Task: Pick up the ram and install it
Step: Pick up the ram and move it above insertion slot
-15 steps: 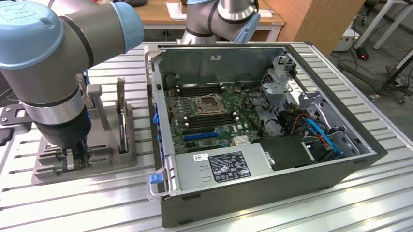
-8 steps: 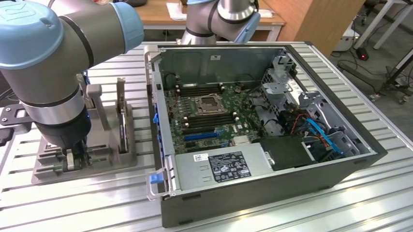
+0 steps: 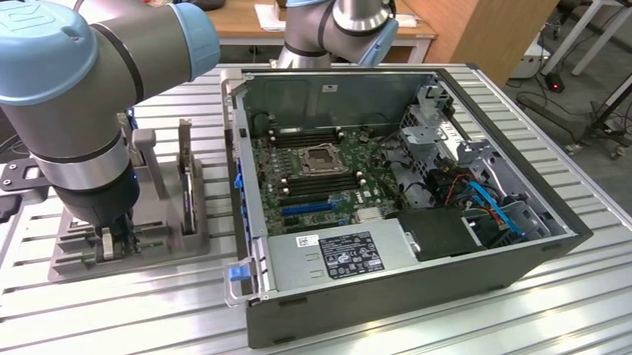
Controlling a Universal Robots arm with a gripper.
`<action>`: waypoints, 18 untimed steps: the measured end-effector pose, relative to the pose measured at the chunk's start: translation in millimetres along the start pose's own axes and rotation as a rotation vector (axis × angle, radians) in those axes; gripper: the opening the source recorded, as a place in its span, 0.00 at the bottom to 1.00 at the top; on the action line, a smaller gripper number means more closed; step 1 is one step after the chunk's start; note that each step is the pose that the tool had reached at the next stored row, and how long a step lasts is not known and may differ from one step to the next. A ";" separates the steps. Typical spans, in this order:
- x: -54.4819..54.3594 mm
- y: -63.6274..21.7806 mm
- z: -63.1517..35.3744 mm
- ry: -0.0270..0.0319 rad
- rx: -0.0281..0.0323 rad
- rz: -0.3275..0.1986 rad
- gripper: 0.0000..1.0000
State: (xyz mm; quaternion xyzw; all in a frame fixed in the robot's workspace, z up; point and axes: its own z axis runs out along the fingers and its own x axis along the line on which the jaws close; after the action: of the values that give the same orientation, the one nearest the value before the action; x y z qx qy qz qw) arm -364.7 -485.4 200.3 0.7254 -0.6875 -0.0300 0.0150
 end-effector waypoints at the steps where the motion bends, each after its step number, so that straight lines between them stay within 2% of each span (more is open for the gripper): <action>1: 0.0 0.0 0.0 0.0000 0.0000 0.000 0.18; 6: 0.0 0.0 0.0 0.0000 0.0000 0.000 0.18; 8: 0.0 0.0 0.0 -0.0001 -0.0001 0.000 0.11; 18: 0.0 0.0 0.0 0.0000 0.0000 0.000 0.11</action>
State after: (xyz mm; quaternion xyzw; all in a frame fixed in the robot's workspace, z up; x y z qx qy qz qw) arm -364.8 -485.4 200.3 0.7253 -0.6876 -0.0300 0.0150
